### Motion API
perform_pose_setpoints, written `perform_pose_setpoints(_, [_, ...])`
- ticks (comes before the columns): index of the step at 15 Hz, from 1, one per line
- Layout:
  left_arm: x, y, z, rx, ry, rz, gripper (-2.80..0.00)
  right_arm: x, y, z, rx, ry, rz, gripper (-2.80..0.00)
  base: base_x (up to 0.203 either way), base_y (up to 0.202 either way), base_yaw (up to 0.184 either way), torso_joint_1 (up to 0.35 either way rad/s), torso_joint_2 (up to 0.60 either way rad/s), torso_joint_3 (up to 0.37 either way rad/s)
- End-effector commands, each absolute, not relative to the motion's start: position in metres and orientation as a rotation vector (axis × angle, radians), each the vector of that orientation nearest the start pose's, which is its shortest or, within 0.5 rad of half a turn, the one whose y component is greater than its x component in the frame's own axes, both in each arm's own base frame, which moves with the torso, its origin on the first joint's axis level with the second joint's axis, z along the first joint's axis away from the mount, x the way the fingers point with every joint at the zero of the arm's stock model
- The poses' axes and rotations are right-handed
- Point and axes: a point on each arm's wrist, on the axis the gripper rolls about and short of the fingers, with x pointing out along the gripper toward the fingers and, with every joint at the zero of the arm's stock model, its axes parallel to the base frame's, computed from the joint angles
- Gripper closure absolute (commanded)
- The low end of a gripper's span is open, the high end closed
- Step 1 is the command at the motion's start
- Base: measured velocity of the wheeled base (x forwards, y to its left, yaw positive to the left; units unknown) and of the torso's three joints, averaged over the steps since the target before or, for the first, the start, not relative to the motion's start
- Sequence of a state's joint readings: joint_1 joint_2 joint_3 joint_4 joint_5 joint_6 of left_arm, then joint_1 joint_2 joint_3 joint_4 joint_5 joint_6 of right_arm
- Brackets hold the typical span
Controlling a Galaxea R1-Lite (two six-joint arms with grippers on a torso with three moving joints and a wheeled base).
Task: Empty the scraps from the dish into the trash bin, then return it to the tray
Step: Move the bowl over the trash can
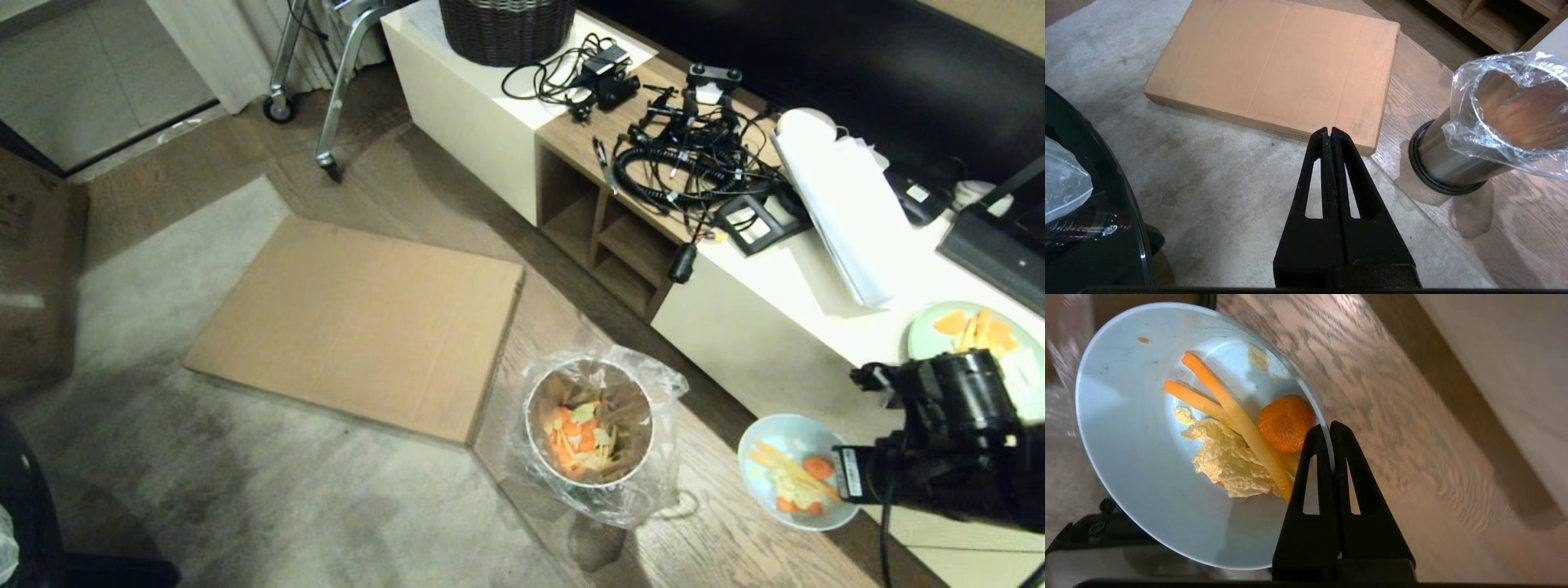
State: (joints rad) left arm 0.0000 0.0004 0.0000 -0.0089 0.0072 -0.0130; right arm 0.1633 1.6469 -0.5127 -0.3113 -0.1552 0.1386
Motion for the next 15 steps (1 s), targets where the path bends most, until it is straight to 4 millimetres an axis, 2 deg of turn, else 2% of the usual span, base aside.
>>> perform_pose_setpoints(1, [-0.023,0.0,0.076,-0.014,-0.009,0.009,0.0,0.259,0.059,0.093,-0.062,0.799,-0.045,0.0,0.0,0.0,0.0,0.0,0.0,0.0])
perform_pose_setpoints(4, [-0.023,0.0,0.076,-0.014,-0.009,0.008,0.0,0.279,0.085,0.101,-0.112,0.728,-0.052,0.0,0.0,0.0,0.0,0.0,0.0,0.0])
perform_pose_setpoints(7, [-0.023,0.0,0.076,-0.014,-0.009,0.009,0.0,0.284,0.102,0.114,-0.126,0.666,-0.037,0.0,0.0,0.0,0.0,0.0,0.0,0.0])
perform_pose_setpoints(15, [-0.023,0.0,0.076,-0.014,-0.009,0.009,0.0,0.289,0.123,0.133,-0.163,0.519,-0.057,0.0,0.0,0.0,0.0,0.0,0.0,0.0])
